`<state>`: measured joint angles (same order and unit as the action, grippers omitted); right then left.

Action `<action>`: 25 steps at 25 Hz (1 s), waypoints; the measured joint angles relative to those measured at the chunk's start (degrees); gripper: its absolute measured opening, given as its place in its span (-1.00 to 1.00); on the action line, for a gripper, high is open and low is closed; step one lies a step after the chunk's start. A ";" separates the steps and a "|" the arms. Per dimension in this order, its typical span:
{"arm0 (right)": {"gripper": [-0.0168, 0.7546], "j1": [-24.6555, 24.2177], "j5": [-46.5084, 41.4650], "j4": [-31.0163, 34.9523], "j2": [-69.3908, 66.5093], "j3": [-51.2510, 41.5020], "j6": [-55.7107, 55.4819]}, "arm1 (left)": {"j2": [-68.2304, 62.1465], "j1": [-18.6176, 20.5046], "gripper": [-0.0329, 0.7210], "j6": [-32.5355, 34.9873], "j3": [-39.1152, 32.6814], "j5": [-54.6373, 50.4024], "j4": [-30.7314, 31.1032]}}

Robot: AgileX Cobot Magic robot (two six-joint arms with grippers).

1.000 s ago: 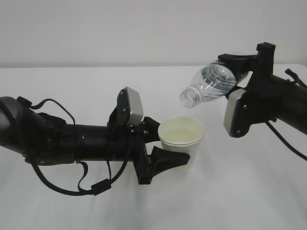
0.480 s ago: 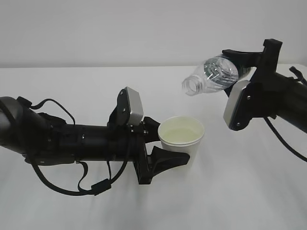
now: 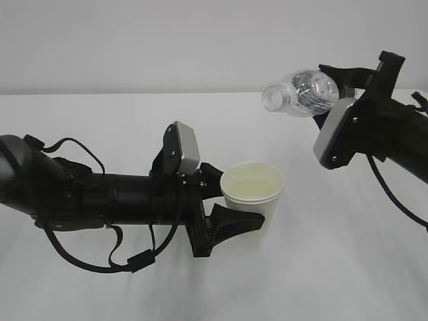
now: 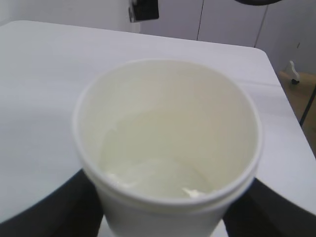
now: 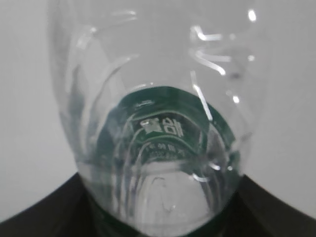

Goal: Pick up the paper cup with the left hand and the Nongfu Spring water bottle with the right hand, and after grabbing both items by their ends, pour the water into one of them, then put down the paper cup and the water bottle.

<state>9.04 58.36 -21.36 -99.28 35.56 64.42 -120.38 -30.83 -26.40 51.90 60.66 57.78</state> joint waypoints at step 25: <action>0.12 0.00 1.98 7.81 0.00 -1.94 -13.59 | 0.00 0.00 0.38 0.00 0.00 -0.42 -0.04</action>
<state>9.04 60.34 -13.55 -99.28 33.63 50.83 -120.38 -30.83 -26.40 51.90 60.24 57.74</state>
